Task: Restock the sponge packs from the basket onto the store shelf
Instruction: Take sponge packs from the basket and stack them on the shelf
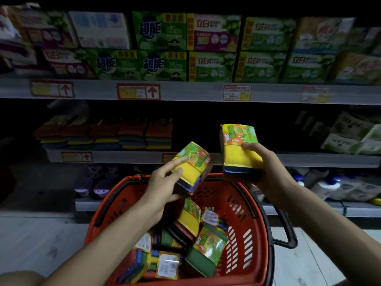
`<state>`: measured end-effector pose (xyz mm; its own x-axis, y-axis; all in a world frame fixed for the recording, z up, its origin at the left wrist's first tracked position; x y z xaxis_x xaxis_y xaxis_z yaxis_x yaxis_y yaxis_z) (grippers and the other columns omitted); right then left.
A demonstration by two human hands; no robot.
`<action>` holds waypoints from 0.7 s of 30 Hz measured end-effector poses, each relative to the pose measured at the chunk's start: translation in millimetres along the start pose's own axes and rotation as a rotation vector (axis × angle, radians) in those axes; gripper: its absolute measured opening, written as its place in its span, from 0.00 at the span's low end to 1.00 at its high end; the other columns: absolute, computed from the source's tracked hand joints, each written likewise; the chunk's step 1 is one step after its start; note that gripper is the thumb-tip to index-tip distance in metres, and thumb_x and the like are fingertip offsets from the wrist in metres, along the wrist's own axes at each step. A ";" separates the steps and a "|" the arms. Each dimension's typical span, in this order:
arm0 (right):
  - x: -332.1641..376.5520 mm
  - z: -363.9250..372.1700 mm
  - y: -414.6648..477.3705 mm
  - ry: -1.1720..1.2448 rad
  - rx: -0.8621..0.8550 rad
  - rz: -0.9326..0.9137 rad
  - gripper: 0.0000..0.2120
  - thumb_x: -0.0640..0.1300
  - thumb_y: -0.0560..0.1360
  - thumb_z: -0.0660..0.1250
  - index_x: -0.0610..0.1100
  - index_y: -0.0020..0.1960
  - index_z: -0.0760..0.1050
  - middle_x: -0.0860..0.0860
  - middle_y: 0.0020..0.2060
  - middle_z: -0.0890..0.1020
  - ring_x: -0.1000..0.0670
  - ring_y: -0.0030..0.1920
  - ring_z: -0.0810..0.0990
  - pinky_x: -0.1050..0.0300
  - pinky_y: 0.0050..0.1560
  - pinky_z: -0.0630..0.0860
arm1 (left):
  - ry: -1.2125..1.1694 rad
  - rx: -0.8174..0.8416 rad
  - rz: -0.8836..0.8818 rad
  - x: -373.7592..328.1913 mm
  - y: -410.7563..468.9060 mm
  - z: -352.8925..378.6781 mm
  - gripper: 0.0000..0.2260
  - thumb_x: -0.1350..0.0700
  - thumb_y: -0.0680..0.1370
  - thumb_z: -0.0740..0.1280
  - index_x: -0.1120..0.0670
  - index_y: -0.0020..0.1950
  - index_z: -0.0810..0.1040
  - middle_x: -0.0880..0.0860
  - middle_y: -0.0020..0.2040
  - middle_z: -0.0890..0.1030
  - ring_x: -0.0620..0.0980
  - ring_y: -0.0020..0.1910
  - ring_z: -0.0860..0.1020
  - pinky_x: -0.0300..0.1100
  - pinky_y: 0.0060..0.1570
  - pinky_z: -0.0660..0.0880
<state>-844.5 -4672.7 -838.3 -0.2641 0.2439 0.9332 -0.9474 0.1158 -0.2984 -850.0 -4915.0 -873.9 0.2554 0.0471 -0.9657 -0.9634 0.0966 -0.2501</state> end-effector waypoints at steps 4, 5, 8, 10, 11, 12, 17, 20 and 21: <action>2.3 -18.7 8.9 -0.225 -0.022 -0.001 0.19 0.53 0.76 0.71 0.41 0.61 0.79 0.40 0.51 0.87 0.38 0.52 0.86 0.39 0.62 0.80 | -0.052 -0.071 0.042 -5.9 8.2 -9.2 0.23 0.55 0.83 0.67 0.25 0.66 0.73 0.50 0.68 0.79 0.54 0.63 0.81 0.64 0.60 0.79; 2.9 -20.2 7.5 -0.270 -0.011 -0.004 0.20 0.54 0.75 0.71 0.42 0.60 0.79 0.40 0.51 0.87 0.37 0.54 0.86 0.39 0.64 0.78 | -0.071 -0.090 0.028 -5.2 11.5 -11.4 0.26 0.55 0.81 0.70 0.24 0.66 0.70 0.50 0.69 0.78 0.55 0.64 0.80 0.65 0.60 0.78; 0.2 -22.2 5.1 -0.368 0.046 0.001 0.26 0.58 0.72 0.70 0.47 0.66 0.76 0.41 0.58 0.84 0.38 0.56 0.84 0.38 0.65 0.77 | -0.161 -0.150 -0.018 -1.7 19.3 -18.4 0.30 0.56 0.79 0.73 0.37 0.76 0.66 0.51 0.67 0.79 0.54 0.62 0.81 0.61 0.57 0.81; -0.8 -15.2 5.4 -0.404 0.104 -0.015 0.28 0.55 0.73 0.71 0.52 0.71 0.72 0.42 0.61 0.80 0.39 0.58 0.82 0.39 0.62 0.79 | -0.200 -0.204 -0.021 -3.6 23.5 -23.7 0.24 0.56 0.78 0.74 0.47 0.72 0.72 0.52 0.62 0.82 0.52 0.57 0.83 0.53 0.51 0.83; -2.3 -13.0 6.6 -0.414 0.107 -0.027 0.31 0.55 0.71 0.73 0.55 0.73 0.70 0.44 0.62 0.79 0.39 0.59 0.82 0.39 0.59 0.80 | -0.213 -0.219 -0.021 -3.9 25.5 -24.8 0.21 0.56 0.77 0.75 0.49 0.69 0.75 0.52 0.61 0.83 0.52 0.56 0.84 0.52 0.49 0.83; -4.4 -10.8 8.0 -0.425 0.105 -0.039 0.36 0.56 0.68 0.75 0.59 0.74 0.67 0.45 0.62 0.79 0.40 0.58 0.82 0.40 0.56 0.81 | -0.231 -0.226 -0.023 -3.6 27.3 -24.7 0.20 0.56 0.77 0.75 0.50 0.67 0.76 0.53 0.60 0.83 0.52 0.56 0.84 0.53 0.50 0.83; -19.6 15.9 6.8 -0.476 0.163 -0.122 0.37 0.50 0.76 0.72 0.63 0.78 0.56 0.55 0.61 0.78 0.52 0.52 0.84 0.63 0.40 0.80 | -0.334 -0.214 -0.050 4.3 33.3 -7.6 0.21 0.55 0.74 0.77 0.49 0.64 0.75 0.56 0.64 0.80 0.57 0.62 0.81 0.56 0.53 0.82; -26.2 23.0 2.4 -0.401 0.114 -0.137 0.34 0.59 0.71 0.71 0.58 0.72 0.61 0.54 0.59 0.81 0.55 0.50 0.85 0.63 0.42 0.81 | -0.385 -0.220 -0.060 9.3 35.3 0.9 0.19 0.56 0.74 0.77 0.50 0.62 0.74 0.58 0.62 0.81 0.58 0.60 0.81 0.58 0.55 0.82; -27.0 24.6 0.4 -0.380 0.095 -0.136 0.31 0.61 0.71 0.70 0.57 0.69 0.62 0.53 0.59 0.81 0.54 0.49 0.86 0.61 0.42 0.82 | -0.387 -0.213 -0.063 10.5 35.7 3.3 0.19 0.56 0.74 0.77 0.50 0.61 0.74 0.59 0.62 0.81 0.58 0.59 0.82 0.59 0.55 0.81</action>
<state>-842.2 -4703.0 -858.7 -0.1668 -0.1420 0.9757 -0.9860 0.0288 -0.1644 -881.4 -4907.8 -892.8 0.2866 0.4206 -0.8608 -0.9299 -0.0942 -0.3556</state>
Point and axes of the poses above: each hand's wrist, its own y-axis towards the middle knuckle, its own z-axis out of the palm, x = y × z, the point moved 7 cm from there along y, towards the middle knuckle
